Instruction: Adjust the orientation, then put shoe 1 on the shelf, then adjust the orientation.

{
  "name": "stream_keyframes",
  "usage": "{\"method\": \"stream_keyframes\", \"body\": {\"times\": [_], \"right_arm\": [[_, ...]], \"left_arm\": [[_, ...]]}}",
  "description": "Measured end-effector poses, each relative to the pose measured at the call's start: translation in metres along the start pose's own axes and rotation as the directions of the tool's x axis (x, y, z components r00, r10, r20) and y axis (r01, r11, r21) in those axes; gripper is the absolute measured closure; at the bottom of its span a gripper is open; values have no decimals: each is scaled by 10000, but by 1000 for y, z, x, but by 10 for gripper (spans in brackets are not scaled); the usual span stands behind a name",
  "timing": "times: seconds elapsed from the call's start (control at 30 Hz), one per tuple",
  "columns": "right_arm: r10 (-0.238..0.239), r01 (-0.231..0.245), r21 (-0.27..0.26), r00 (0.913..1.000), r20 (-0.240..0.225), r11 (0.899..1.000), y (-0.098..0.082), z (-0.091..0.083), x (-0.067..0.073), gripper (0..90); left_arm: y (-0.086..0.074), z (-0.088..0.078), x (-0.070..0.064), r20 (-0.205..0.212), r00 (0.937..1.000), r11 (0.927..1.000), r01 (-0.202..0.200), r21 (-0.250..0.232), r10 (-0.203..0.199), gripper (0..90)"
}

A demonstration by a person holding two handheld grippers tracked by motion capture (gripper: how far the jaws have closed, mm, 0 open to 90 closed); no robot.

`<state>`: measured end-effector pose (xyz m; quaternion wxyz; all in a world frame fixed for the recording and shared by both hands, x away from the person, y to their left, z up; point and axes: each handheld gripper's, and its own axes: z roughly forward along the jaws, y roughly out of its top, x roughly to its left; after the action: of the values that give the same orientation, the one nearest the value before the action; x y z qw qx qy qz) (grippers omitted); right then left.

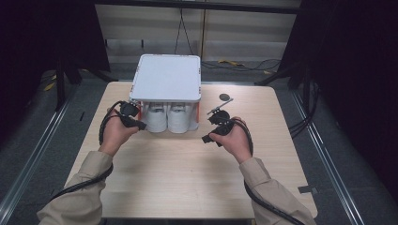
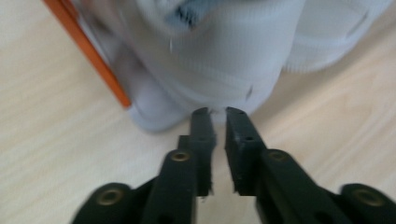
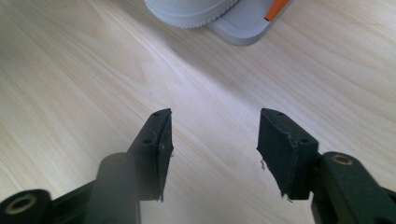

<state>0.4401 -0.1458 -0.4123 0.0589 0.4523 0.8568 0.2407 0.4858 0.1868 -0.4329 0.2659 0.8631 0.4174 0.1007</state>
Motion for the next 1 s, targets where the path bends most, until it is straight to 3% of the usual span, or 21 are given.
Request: {"method": "stream_keyframes", "body": {"times": [0.17, 0.27, 0.3, 0.4, 0.63, 0.73, 1.0], "right_arm": [[-52, 50, 231, 9999, 95, 9997, -10, 0, -4, 393], [-12, 8, 351, 9999, 102, 9994, -14, 0, -7, 358], [0, -3, 366, 10000, 81, 9993, -15, -1, -7, 352], [-45, 39, 477, 9999, 126, 9989, -20, -3, -8, 319], [109, -109, 478, 9999, 8, 9988, -34, -8, -8, 278], [-17, 20, 555, 10000, -55, 9985, -38, -12, -7, 264], [187, -182, 289, 9997, -146, 9994, -50, -21, -11, 243]], "left_arm": [[-12, -5, 6, 67, 9999, 9980, 134, 615, -138, 661], [-16, -7, 8, -1, 9998, 9977, 196, 643, -197, 540], [-18, -8, 7, -49, 9998, 9988, 217, 443, -215, 500], [-23, -10, 7, 182, 9995, 9986, 254, 467, -262, 388], [-39, -13, 0, 476, 9987, 9958, 151, 908, -194, 294], [-45, -14, -2, 575, 9980, 9952, 223, 956, -279, 276], [-62, -18, -8, 836, 9961, 9947, 200, 1012, -285, 236]]}}
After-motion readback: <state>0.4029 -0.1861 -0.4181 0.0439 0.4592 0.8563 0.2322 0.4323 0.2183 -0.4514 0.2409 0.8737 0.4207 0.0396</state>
